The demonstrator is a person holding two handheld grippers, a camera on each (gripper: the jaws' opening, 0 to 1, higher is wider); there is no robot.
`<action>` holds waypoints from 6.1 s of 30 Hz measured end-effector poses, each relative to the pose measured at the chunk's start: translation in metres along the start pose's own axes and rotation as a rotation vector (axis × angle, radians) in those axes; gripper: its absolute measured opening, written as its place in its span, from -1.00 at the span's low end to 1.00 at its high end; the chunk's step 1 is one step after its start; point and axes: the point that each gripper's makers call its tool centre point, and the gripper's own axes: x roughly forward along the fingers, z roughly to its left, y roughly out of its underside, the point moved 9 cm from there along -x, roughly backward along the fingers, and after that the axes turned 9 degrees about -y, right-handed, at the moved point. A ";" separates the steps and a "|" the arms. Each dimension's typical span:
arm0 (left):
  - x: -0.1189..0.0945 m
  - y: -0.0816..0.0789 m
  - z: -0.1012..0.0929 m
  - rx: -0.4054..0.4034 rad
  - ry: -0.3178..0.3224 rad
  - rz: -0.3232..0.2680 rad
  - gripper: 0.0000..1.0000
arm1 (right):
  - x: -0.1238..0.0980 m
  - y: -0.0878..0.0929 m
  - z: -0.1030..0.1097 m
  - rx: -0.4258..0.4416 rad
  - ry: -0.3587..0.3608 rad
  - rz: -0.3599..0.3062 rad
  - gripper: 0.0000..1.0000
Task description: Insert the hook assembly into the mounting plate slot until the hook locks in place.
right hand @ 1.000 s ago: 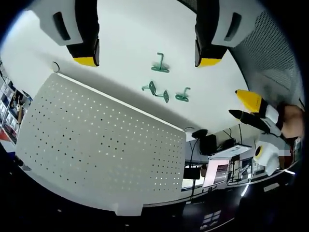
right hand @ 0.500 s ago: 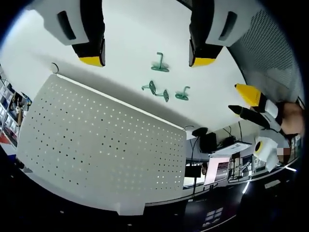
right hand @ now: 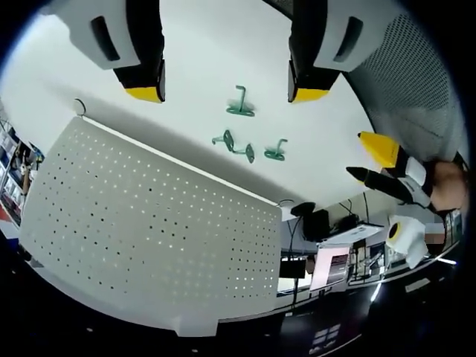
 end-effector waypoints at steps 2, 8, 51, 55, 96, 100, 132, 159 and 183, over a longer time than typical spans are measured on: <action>0.000 0.000 0.001 0.002 -0.002 -0.001 0.88 | 0.000 0.000 0.001 0.001 -0.003 0.001 0.27; 0.001 0.000 0.001 -0.020 0.007 0.005 0.87 | 0.001 0.000 0.003 -0.009 -0.013 0.008 0.26; 0.060 -0.012 -0.035 0.139 0.144 0.040 0.42 | 0.001 0.000 0.004 0.038 -0.048 -0.006 -0.09; 0.071 -0.014 -0.041 0.178 0.150 0.039 0.28 | 0.000 0.001 0.002 0.051 -0.043 -0.002 -0.11; 0.145 -0.018 -0.076 0.297 0.260 0.153 -0.48 | 0.000 0.003 -0.002 0.065 -0.007 0.012 -0.13; 0.147 -0.019 -0.075 0.287 0.258 0.152 -0.51 | 0.000 0.003 -0.001 0.067 -0.010 0.017 -0.13; 0.161 -0.021 -0.072 0.343 0.262 0.138 -0.84 | 0.003 0.005 -0.003 0.074 -0.009 0.030 -0.14; 0.149 -0.030 -0.065 0.288 0.278 0.137 -0.95 | 0.002 0.004 -0.002 0.063 -0.007 0.027 -0.15; 0.072 -0.041 -0.052 0.232 0.223 0.067 -0.96 | -0.001 0.000 -0.001 0.091 -0.031 -0.017 -0.15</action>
